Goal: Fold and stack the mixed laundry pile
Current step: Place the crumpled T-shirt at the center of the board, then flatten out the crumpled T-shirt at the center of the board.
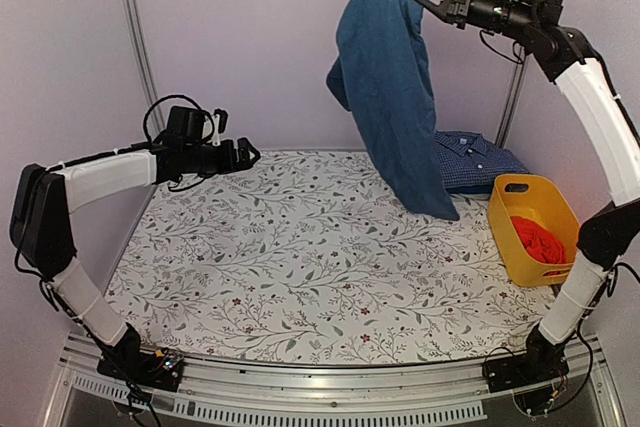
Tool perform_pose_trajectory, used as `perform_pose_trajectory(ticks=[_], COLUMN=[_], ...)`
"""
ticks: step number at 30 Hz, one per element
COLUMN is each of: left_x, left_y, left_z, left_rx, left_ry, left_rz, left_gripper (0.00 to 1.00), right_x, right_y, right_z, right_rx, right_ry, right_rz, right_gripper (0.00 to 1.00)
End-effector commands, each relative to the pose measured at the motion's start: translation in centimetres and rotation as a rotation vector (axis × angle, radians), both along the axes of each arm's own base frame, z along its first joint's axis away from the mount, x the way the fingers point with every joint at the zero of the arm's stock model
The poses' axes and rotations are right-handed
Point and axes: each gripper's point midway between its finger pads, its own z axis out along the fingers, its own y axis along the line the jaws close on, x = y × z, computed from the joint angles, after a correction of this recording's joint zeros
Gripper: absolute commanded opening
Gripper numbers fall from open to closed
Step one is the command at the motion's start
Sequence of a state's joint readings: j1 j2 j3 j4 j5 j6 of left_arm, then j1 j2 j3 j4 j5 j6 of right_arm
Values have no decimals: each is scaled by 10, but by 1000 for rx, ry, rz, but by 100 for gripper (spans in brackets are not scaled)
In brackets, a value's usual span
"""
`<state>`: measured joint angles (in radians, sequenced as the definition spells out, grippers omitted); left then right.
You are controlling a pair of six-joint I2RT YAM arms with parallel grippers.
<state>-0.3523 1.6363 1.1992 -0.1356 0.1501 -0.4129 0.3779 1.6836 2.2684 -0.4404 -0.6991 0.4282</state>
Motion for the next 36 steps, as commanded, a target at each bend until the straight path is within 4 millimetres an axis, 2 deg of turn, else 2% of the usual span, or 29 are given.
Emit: perform_pose_trajectory(ticks=[1,2,3,5,6,7,8,9,11,12,15,16,17,19,22,24,26,29,32,36], left_x=[-4,-5,-8,-12,-15,-17,-20,-22,-27,-30,-38,-40,-43,-51,-61,-66,-69,-69,-56,-27], left_y=[33,39,44,56,63,69,74,78,86,87,86,84,80,71,54,44,38,29,19,5], left_z=[12,13,17,20,21,21,22,22,21,20,17,14,13,5,-11,-31,-57,-83,-93,-111], left_rx=[-43,-51,-63,-76,-82,-92,-100,-105,-99,-95,-78,-77,-81,-86,-77,-57,-35,-46,-71,-73], left_ry=[0,1,-4,-4,-3,-3,-5,-5,-4,-4,-1,4,8,27,65,132,223,306,319,351], left_rz=[103,119,134,164,180,195,203,210,220,215,183,167,145,95,20,-11,-17,-32,-48,-78], left_gripper=[100,100,100,100,100,100,100,100,100,100,100,100,100,100,100,100,100,98,95,89], right_x=[-33,-25,-23,-12,-2,9,24,27,46,55,50,42,35,19,8,6,5,6,8,13], right_y=[77,92,99,106,108,107,106,98,77,61,3,-10,-19,-25,-26,-21,-12,6,19,24], right_z=[25,16,13,2,-11,-29,-57,-76,-146,-187,-290,-319,-342,-371,-387,-393,-396,-403,-412,-421], right_rx=[116,121,131,135,119,95,66,50,-9,-46,-146,-203,-259,-323,-384,-438,-472,-492,-499,-495], right_ry=[-80,-56,-46,-4,28,63,125,164,302,376,612,670,707,748,782,780,773,780,799,822], right_rz=[279,311,333,343,328,309,286,267,174,107,-63,-104,-130,-129,-141,-139,-113,-64,-33,-22], right_gripper=[0,0,0,0,0,0,0,0,2,14,67,75,78,79,78,78,78,77,77,77])
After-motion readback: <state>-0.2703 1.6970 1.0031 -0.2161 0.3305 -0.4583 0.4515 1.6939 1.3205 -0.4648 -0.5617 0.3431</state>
